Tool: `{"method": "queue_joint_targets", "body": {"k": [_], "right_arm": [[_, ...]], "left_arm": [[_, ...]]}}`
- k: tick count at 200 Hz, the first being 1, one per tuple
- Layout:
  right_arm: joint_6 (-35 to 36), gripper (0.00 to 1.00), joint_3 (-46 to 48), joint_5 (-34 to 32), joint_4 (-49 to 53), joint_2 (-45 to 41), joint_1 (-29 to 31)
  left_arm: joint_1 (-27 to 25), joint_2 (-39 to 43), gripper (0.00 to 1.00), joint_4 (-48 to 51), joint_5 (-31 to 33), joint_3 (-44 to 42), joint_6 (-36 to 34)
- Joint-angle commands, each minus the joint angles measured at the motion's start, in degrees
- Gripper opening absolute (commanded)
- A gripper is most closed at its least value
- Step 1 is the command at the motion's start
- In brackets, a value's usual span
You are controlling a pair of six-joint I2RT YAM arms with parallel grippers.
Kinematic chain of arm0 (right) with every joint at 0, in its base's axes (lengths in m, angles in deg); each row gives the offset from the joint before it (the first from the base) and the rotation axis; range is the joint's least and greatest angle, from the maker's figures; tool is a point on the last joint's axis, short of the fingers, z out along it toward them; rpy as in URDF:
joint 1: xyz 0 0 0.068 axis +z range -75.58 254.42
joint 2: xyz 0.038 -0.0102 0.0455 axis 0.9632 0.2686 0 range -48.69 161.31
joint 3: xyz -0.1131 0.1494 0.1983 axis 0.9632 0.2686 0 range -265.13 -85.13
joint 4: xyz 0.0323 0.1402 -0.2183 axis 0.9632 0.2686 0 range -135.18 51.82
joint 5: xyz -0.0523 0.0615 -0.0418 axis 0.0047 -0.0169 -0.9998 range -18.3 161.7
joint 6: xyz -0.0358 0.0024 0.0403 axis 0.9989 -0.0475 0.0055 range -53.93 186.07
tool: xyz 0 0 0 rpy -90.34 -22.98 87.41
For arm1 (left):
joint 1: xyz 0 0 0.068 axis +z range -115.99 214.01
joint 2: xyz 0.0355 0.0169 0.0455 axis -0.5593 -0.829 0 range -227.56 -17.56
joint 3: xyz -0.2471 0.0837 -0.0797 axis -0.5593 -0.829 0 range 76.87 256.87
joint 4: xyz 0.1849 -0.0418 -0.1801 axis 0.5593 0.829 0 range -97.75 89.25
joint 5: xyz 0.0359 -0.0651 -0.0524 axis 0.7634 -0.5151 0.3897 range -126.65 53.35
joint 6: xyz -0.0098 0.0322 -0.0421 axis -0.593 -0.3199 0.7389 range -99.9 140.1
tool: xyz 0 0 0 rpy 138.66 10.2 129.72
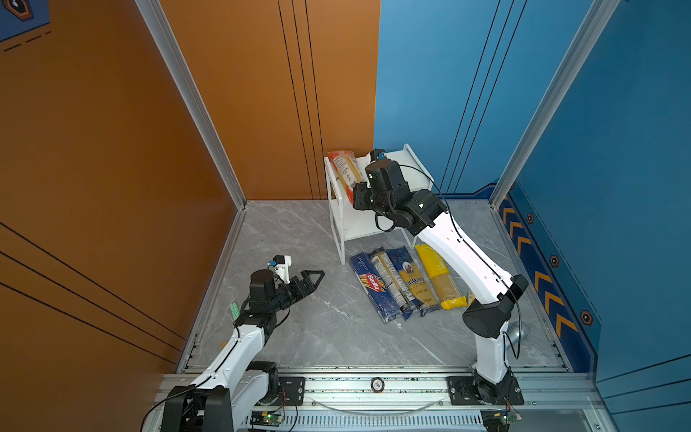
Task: Place and organize the pasta boxes and bags onto the shelf
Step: 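Lower the bag with the right gripper onto the top tier's near edge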
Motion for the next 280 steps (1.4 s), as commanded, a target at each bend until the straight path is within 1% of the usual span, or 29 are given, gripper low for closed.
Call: {"method": "queue_joint_targets", "body": {"k": [1,69,101,195,207,220,243,280], "right_arm": [[2.0,0.17,-2.4,-3.9,-2.7,0.5,0.8],[3.1,0.17,-2.3,-6.2,-2.5,0.9,1.4],[4.0,0.17,-2.3,-8.7,-2.0,1.3,2.0],[4.5,0.18,-2.3,-10.3,-1.8,1.9,2.6],[4.4,0.20,-2.3,-10.2,-1.8,2.0,2.7],[4.4,0.25,-2.4,-10.2,-1.9,2.1,2.7],[4.3,0.30,-2.4,-10.0,-1.9,2.1,2.8],[4.3,0.31,-2.3,-9.9,-1.9,2.2,2.9]], "left_arm": [[0.6,0.8,0.98,-0.5,-0.6,-0.6,0.2],[0.6,0.9,0.98,-0.6,-0.5,-0.8,0.2],[0.6,0.9,0.98,-0.6,-0.6,-0.8,0.2],[0.6,0.9,0.98,-0.5,-0.7,-0.8,0.4],[0.6,0.9,0.98,-0.5,-0.8,-0.5,0.4],[0.6,0.9,0.98,-0.6,-0.8,-0.5,0.4],[0.6,0.8,0.98,-0.6,-0.7,-0.5,0.4],[0.6,0.8,0.98,-0.5,-0.8,-0.4,0.4]]}}
